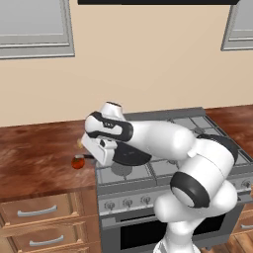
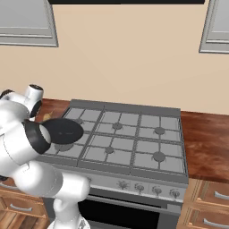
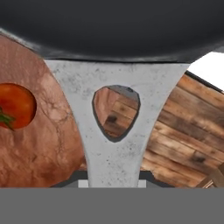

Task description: Place the pan on the front left burner on the stove. Then place the tomato and the onion in the pan and turn on the front left burner.

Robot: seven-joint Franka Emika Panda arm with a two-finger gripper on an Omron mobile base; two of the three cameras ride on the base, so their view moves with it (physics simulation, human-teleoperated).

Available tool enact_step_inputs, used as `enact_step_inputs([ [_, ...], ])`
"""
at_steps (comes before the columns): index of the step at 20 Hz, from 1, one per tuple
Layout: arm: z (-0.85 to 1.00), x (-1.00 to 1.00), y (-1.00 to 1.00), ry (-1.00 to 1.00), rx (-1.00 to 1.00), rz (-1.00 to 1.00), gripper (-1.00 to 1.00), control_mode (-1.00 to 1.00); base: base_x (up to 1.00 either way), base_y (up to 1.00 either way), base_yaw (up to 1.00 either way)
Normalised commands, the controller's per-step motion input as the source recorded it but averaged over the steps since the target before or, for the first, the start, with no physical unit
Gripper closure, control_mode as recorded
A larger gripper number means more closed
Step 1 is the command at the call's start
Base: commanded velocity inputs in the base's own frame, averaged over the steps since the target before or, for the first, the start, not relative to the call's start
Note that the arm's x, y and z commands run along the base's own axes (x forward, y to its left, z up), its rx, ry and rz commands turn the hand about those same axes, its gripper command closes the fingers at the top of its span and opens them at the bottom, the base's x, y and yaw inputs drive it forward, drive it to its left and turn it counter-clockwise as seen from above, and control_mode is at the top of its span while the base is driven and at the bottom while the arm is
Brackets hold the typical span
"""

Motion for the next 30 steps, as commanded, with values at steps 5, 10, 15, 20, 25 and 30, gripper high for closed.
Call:
enact_step_inputs([
  [5,-0.19,0.00,-0.04,0.00,-0.01,0.00,1.00,-1.00,0.00,0.00,0.00],
  [10,-0.20,0.00,-0.02,0.00,-0.01,0.00,1.00,-1.00,0.00,0.00,0.00],
  [15,-0.22,0.00,-0.02,-0.04,-0.01,0.01,1.00,-1.00,0.00,0.00,0.00],
  [20,-0.16,0.00,0.00,-0.04,-0.01,0.01,1.00,-1.00,0.00,0.00,0.00],
  [25,-0.18,0.00,0.00,-0.06,-0.03,0.03,1.00,-1.00,0.00,0.00,0.00],
  [30,-0.12,0.01,0.00,-0.05,-0.03,0.02,1.00,-1.00,0.00,0.00,0.00],
])
